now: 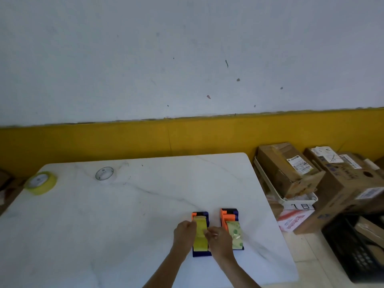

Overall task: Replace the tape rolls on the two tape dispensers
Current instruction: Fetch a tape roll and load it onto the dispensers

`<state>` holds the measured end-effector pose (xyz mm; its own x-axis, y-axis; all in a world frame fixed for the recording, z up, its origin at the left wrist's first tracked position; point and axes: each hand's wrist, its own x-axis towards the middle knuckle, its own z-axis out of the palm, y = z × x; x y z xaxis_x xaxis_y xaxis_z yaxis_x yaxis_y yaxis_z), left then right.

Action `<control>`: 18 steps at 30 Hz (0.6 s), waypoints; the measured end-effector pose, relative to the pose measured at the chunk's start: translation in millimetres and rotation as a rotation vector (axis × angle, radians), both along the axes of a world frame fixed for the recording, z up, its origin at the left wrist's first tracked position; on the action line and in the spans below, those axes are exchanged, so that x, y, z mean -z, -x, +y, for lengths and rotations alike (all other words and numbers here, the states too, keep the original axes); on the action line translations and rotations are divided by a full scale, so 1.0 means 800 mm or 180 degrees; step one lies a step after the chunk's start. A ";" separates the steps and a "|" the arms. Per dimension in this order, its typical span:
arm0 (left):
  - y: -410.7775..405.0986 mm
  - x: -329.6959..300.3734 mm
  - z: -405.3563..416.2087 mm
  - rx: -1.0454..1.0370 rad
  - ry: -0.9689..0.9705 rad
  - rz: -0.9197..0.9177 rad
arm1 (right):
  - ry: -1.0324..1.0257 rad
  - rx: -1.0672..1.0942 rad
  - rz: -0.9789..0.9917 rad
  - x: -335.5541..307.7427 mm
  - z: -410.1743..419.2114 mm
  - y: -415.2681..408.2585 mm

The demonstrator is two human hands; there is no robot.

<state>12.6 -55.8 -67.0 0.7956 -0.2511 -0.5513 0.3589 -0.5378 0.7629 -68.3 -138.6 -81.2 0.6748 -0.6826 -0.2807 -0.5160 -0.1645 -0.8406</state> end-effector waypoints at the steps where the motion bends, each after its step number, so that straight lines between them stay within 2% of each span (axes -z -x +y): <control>1: 0.001 0.001 0.001 0.0001 -0.0021 -0.0034 | 0.0036 0.0036 -0.0054 0.002 -0.001 0.000; 8: 0.006 0.003 0.002 0.0118 -0.0236 -0.0156 | 0.0192 -0.0100 -0.0003 0.007 -0.001 0.001; 18: 0.014 0.027 0.012 0.0495 -0.0402 -0.0278 | -0.0338 -0.0123 0.0299 0.000 -0.001 0.010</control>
